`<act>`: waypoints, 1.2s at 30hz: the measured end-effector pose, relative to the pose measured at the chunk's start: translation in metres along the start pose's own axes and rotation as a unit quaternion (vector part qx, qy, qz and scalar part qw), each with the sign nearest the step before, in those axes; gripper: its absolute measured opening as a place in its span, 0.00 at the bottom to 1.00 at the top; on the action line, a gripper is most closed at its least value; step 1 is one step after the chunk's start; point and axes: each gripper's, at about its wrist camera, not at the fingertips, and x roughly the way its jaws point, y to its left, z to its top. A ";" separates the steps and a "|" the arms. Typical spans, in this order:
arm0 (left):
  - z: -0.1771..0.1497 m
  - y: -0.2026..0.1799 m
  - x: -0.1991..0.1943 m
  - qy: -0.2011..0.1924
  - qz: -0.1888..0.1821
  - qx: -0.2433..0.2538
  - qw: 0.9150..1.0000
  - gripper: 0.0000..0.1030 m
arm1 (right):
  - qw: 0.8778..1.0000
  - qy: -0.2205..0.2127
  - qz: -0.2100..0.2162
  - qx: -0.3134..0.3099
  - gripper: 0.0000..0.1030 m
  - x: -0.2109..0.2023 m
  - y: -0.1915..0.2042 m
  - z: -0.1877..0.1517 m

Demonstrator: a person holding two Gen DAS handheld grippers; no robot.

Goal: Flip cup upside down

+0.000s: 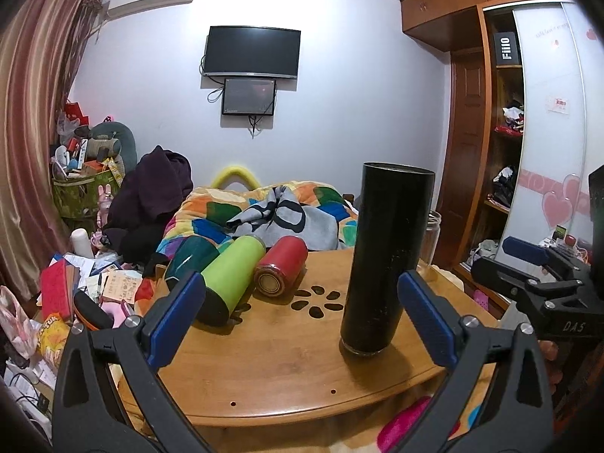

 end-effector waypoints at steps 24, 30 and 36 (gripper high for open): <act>-0.003 -0.004 0.000 -0.004 -0.004 0.005 1.000 1.00 | 1.000 -0.007 -0.002 -0.004 1.00 -0.006 0.002 0.002; -0.003 -0.004 -0.001 -0.005 -0.005 0.004 1.000 1.00 | 1.000 -0.008 -0.002 -0.003 1.00 -0.006 0.003 0.003; -0.002 -0.004 -0.003 -0.008 -0.012 0.005 1.000 1.00 | 1.000 -0.009 -0.003 -0.004 1.00 -0.006 0.002 0.003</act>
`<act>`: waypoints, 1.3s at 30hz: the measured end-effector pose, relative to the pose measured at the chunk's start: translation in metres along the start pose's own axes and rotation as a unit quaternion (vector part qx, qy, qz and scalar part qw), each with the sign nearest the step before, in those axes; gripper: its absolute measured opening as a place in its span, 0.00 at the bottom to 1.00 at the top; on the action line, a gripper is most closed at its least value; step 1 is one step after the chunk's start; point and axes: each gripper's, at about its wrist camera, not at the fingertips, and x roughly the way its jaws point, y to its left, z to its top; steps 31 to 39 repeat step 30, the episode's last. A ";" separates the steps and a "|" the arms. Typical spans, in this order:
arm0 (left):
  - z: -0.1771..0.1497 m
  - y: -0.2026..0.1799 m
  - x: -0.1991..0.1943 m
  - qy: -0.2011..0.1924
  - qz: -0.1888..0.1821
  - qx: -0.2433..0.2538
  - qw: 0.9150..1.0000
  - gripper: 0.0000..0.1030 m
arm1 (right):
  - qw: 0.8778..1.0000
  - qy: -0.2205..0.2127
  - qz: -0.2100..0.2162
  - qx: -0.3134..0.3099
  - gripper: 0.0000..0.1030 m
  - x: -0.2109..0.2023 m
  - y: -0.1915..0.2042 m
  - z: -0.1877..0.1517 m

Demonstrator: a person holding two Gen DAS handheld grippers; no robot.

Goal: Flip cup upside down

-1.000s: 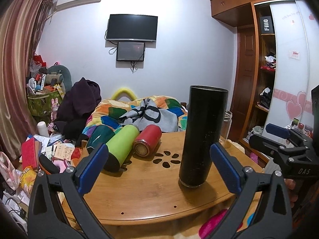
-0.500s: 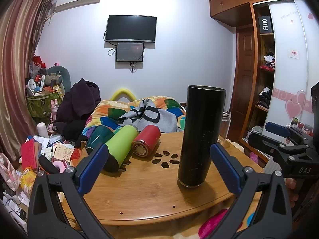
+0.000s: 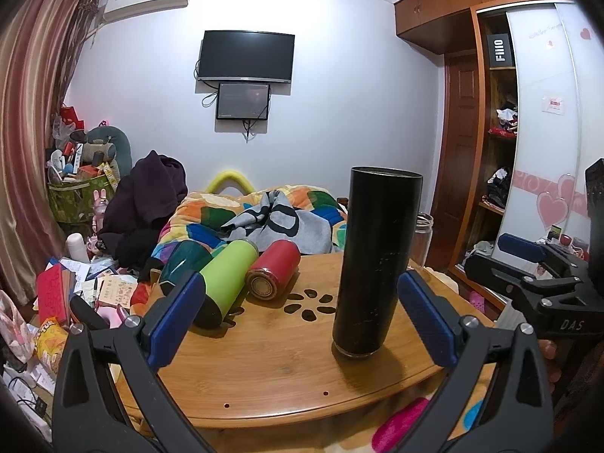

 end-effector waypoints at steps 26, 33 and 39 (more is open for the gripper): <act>-0.002 0.001 0.003 0.010 -0.007 -0.007 1.000 1.00 | 1.000 0.000 0.000 0.002 1.00 0.000 -0.002 0.002; -0.002 -0.003 0.001 0.005 -0.008 0.003 1.000 1.00 | 1.000 -0.001 -0.001 0.002 1.00 0.000 -0.002 0.002; -0.002 -0.003 0.001 0.005 -0.008 0.003 1.000 1.00 | 1.000 -0.001 -0.001 0.002 1.00 0.000 -0.002 0.002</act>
